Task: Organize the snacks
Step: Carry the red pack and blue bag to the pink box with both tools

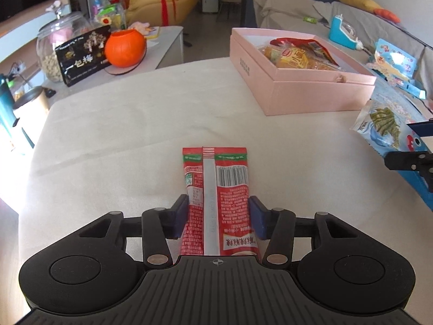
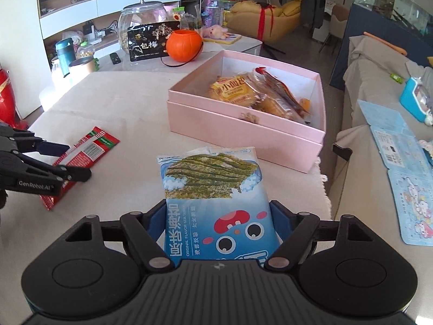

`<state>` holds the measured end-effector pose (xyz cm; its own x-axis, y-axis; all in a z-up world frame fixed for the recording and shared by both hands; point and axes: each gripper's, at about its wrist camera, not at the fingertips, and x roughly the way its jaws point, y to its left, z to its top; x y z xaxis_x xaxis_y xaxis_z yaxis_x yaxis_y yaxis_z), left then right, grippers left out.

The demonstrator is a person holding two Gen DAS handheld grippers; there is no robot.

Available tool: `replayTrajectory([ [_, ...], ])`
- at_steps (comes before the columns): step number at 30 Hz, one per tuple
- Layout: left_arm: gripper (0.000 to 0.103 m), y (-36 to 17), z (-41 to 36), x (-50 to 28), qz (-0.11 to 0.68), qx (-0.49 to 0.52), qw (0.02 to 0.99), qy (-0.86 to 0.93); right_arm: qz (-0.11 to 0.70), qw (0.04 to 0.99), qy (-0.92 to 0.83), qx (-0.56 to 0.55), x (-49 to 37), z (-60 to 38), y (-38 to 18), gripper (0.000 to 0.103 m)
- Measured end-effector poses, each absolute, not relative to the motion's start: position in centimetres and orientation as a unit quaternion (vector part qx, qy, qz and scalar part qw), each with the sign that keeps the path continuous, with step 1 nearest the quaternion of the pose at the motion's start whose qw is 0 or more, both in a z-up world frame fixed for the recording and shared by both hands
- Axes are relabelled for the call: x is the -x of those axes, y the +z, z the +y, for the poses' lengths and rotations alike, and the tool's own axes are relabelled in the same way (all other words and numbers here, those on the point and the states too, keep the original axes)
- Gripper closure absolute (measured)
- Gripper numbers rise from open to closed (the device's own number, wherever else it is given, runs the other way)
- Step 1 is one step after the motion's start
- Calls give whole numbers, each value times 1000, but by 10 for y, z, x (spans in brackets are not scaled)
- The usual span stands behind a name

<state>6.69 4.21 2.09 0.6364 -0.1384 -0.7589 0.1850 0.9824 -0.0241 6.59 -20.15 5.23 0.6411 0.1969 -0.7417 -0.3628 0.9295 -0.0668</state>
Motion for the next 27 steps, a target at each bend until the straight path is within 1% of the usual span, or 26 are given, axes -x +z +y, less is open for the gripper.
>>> replayTrajectory([
  [6, 52, 42, 13, -62, 386, -58, 914, -113, 393, 903, 136, 107, -62, -224, 47, 25],
  [9, 52, 58, -3, -67, 372, -55, 917, -135, 391, 905, 133, 97, -61, -233, 46, 25],
  [11, 52, 81, -11, -77, 345, -47, 925, -151, 391, 906, 132, 95, -61, -236, 46, 25],
  [15, 51, 145, -21, -112, 255, -3, 952, -171, 381, 910, 127, 97, -63, -240, 52, 25],
  [17, 50, 166, -30, -141, 234, 4, 956, -177, 373, 914, 125, 96, -62, -242, 58, 25],
  [18, 49, 170, -33, -161, 236, 13, 955, -180, 369, 916, 125, 96, -62, -244, 61, 25],
  [20, 44, 162, -37, -204, 267, 36, 944, -192, 361, 920, 122, 95, -63, -247, 66, 25],
  [21, 44, 150, -37, -229, 296, 59, 933, -198, 359, 921, 121, 93, -64, -247, 68, 24],
  [22, 48, 139, -34, -242, 308, 77, 927, -202, 359, 922, 120, 88, -66, -248, 69, 24],
  [25, 48, 113, -20, -243, 288, 105, 930, -203, 361, 922, 120, 78, -70, -248, 68, 24],
  [27, 48, 98, -5, -232, 292, 126, 925, -206, 362, 921, 125, 79, -70, -248, 66, 24],
])
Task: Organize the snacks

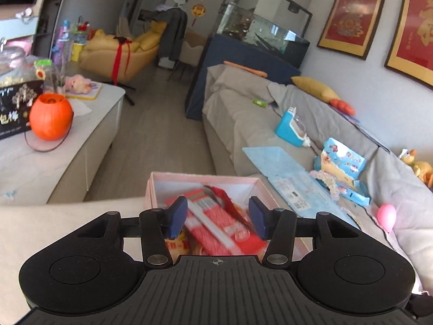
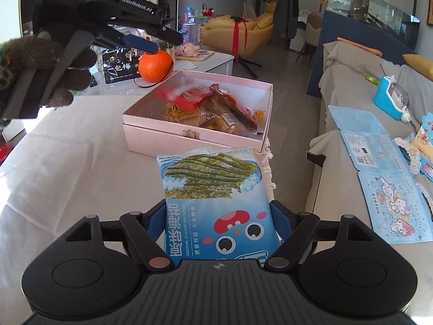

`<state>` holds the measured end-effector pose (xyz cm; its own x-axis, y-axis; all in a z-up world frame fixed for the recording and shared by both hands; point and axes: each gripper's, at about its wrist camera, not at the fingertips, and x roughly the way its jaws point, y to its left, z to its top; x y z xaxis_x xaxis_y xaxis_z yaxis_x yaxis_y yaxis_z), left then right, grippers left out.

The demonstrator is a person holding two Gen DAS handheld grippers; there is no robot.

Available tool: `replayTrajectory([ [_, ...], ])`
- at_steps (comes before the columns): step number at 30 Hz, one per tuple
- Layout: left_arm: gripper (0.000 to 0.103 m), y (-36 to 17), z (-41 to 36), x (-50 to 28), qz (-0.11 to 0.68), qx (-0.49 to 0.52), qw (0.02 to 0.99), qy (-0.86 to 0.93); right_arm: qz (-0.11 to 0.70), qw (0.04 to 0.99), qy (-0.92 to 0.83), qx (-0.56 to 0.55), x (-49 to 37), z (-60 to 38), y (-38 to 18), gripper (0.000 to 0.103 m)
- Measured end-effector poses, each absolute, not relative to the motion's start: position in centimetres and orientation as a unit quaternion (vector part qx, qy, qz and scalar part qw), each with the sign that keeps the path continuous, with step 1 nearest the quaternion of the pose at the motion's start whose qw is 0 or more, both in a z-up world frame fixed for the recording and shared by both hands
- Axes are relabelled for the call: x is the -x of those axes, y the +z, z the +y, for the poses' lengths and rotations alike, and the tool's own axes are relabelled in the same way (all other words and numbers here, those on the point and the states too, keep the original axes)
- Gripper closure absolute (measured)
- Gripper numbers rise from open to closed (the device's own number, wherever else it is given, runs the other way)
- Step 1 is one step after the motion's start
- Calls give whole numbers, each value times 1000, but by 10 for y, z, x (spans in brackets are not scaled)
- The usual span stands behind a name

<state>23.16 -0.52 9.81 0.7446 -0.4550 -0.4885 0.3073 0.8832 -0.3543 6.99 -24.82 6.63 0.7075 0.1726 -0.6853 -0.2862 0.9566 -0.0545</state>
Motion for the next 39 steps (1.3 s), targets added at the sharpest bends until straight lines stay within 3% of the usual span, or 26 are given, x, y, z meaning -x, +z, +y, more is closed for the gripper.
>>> replayTrajectory([
  [4, 48, 75, 17, -197, 306, 116, 924, -197, 348, 926, 129, 71, -77, -249, 75, 25],
  [10, 48, 69, 34, -151, 303, 113, 931, -171, 273, 954, 118, 38, -129, -231, 145, 24],
  [14, 48, 71, 34, -133, 297, 82, 939, -154, 266, 956, 122, 0, -194, -213, 164, 12],
  [20, 48, 55, 54, -107, 309, 80, 936, -145, 335, 937, 96, -25, -237, -209, 130, 13],
  [25, 48, 37, 52, -72, 314, 50, 940, -121, 339, 934, 104, -42, -175, -208, 94, 13],
  [32, 48, 9, 22, -40, 324, 31, 941, -95, 348, 933, 87, 16, -80, -178, 36, 13],
  [39, 46, -4, -2, -38, 316, 11, 946, -70, 367, 928, 68, 23, -54, -178, -3, 12],
])
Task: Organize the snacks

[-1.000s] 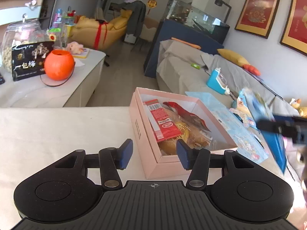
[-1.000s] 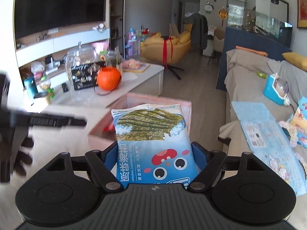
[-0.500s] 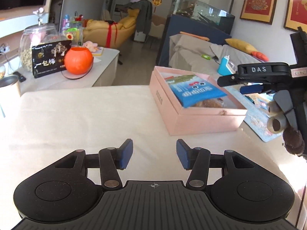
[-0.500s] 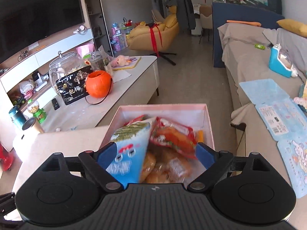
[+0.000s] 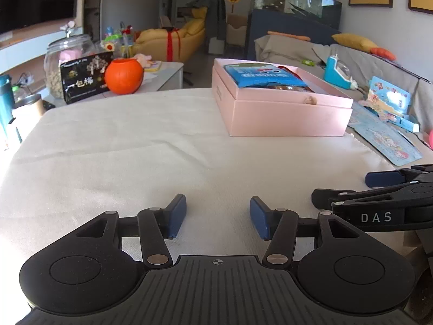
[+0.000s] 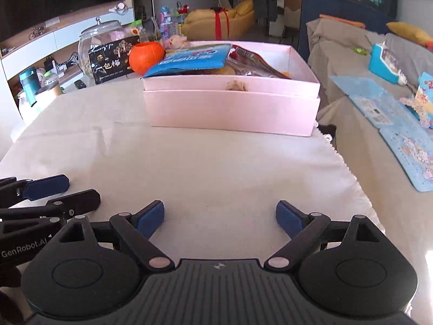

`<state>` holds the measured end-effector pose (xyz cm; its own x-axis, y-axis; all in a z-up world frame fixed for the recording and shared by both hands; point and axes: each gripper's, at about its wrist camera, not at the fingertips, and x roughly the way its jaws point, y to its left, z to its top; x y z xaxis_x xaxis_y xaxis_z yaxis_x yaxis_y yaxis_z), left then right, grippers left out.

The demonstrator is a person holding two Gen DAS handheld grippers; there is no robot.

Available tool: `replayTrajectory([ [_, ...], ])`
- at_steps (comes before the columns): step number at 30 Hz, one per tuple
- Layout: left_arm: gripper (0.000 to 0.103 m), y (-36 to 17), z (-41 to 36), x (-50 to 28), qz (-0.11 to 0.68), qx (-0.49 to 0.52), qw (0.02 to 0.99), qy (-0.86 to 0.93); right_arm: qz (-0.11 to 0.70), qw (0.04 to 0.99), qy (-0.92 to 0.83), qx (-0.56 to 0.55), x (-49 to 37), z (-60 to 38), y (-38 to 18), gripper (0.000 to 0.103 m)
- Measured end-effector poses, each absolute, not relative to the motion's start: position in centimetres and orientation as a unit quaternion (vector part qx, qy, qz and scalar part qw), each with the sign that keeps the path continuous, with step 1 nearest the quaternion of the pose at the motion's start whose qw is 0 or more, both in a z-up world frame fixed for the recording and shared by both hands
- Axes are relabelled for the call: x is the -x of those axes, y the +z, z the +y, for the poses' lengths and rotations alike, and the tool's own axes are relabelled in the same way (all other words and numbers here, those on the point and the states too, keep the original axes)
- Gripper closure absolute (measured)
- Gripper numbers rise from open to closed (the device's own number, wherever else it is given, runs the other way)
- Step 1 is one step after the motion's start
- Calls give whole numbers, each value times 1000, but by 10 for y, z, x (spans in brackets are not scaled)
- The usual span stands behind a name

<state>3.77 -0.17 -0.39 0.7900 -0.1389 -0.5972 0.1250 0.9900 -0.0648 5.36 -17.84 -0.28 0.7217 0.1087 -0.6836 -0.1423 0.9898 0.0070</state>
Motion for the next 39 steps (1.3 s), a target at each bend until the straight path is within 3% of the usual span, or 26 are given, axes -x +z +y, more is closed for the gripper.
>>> replayTrajectory([
  [9, 45, -6, -11, -40, 316, -19, 947, -56, 338, 940, 49, 15, -49, -184, -12, 0],
  [39, 45, -5, -11, -41, 316, -16, 947, -57, 339, 939, 47, 15, -50, -185, -11, 0],
])
